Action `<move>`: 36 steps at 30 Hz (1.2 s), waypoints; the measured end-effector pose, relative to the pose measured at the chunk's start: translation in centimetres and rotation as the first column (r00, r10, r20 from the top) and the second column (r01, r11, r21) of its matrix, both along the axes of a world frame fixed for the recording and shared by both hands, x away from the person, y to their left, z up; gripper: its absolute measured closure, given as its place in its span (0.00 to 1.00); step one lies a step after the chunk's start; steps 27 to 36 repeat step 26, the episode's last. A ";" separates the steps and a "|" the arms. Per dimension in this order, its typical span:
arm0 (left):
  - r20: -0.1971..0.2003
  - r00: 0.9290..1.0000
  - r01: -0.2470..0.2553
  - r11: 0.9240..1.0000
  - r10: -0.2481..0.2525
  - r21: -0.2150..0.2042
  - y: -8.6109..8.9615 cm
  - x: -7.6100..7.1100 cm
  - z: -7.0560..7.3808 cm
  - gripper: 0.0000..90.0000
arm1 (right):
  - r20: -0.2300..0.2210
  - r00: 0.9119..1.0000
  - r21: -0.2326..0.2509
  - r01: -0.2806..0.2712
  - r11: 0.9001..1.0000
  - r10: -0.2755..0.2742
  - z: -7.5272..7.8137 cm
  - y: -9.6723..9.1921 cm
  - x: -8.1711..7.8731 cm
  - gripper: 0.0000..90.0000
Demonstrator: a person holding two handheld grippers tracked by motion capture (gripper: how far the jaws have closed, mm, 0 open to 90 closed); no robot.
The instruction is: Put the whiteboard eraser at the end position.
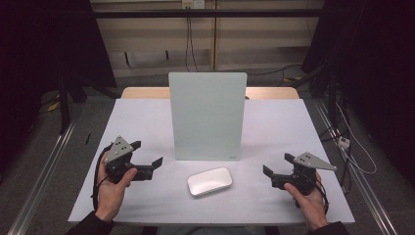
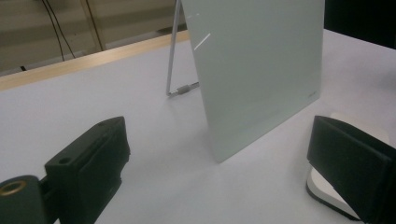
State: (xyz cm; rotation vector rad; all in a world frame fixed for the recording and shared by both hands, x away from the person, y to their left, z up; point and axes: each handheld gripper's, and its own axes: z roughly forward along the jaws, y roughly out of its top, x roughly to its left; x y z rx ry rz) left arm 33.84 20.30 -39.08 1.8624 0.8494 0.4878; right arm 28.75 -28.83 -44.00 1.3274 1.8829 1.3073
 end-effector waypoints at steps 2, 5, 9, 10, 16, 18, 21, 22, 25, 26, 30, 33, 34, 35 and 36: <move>0.009 1.000 0.000 1.000 -0.001 0.011 0.2 -0.3 -0.2 0.06 | 0.001 1.000 -0.003 -0.001 1.000 0.001 0.0 0.0 0.0 0.06; 0.012 1.000 0.016 1.000 -0.016 0.004 0.6 -0.6 -0.6 0.05 | 0.001 1.000 -0.005 -0.002 1.000 0.002 0.0 0.0 -0.1 0.06; -0.003 1.000 0.015 1.000 -0.015 -0.007 0.9 -0.9 -1.5 0.05 | 0.004 1.000 -0.002 0.002 1.000 -0.002 0.0 -0.1 -0.2 0.06; -0.010 1.000 0.019 1.000 -0.019 -0.012 0.9 -1.0 -1.7 0.05 | 0.003 1.000 -0.002 0.004 1.000 -0.004 0.0 -0.2 -0.3 0.06; 0.007 1.000 -0.022 1.000 0.022 -0.019 1.2 -1.4 -2.2 0.05 | 0.006 1.000 -0.002 0.002 1.000 -0.002 0.0 -0.2 -0.3 0.06; 0.017 0.999 -0.034 0.999 0.035 -0.032 1.6 -1.6 -2.0 0.05 | 0.007 1.000 -0.001 0.000 1.000 0.000 0.1 -0.2 -0.4 0.06; 0.014 0.999 -0.047 0.998 0.048 -0.041 1.8 -1.5 -2.1 0.05 | 0.002 1.000 -0.001 0.005 1.000 -0.005 0.0 -0.2 -0.3 0.06; 0.006 0.999 -0.043 0.998 0.043 -0.046 1.7 -1.5 -2.2 0.05 | 0.001 1.000 0.000 0.007 1.000 -0.007 0.0 -0.2 -0.3 0.06; -0.017 0.999 -0.030 0.999 0.030 -0.040 1.3 -1.5 -2.6 0.05 | 0.002 1.000 -0.002 0.007 1.000 -0.007 0.0 -0.2 -0.3 0.06; -0.018 1.000 -0.016 0.999 0.016 -0.031 1.3 -1.4 -2.7 0.05 | 0.002 1.000 -0.004 0.009 1.000 -0.009 0.0 -0.2 -0.3 0.06; -0.018 1.000 -0.016 0.999 0.016 -0.031 1.3 -1.4 -2.7 0.05 | 0.002 1.000 -0.004 0.009 1.000 -0.009 0.0 -0.2 -0.3 0.06; -0.018 1.000 -0.016 0.999 0.016 -0.031 1.3 -1.4 -2.7 0.05 | 0.002 1.000 -0.004 0.009 1.000 -0.009 0.0 -0.2 -0.3 0.06; -0.018 1.000 -0.016 0.999 0.016 -0.031 1.3 -1.4 -2.7 0.05 | 0.002 1.000 -0.004 0.009 1.000 -0.009 0.0 -0.2 -0.3 0.06; -0.018 1.000 -0.016 0.999 0.016 -0.031 1.3 -1.4 -2.7 0.05 | 0.002 1.000 -0.004 0.009 1.000 -0.009 0.0 -0.2 -0.3 0.06; -0.018 1.000 -0.016 0.999 0.016 -0.031 1.3 -1.4 -2.7 0.05 | 0.002 1.000 -0.004 0.009 1.000 -0.009 0.0 -0.2 -0.3 0.06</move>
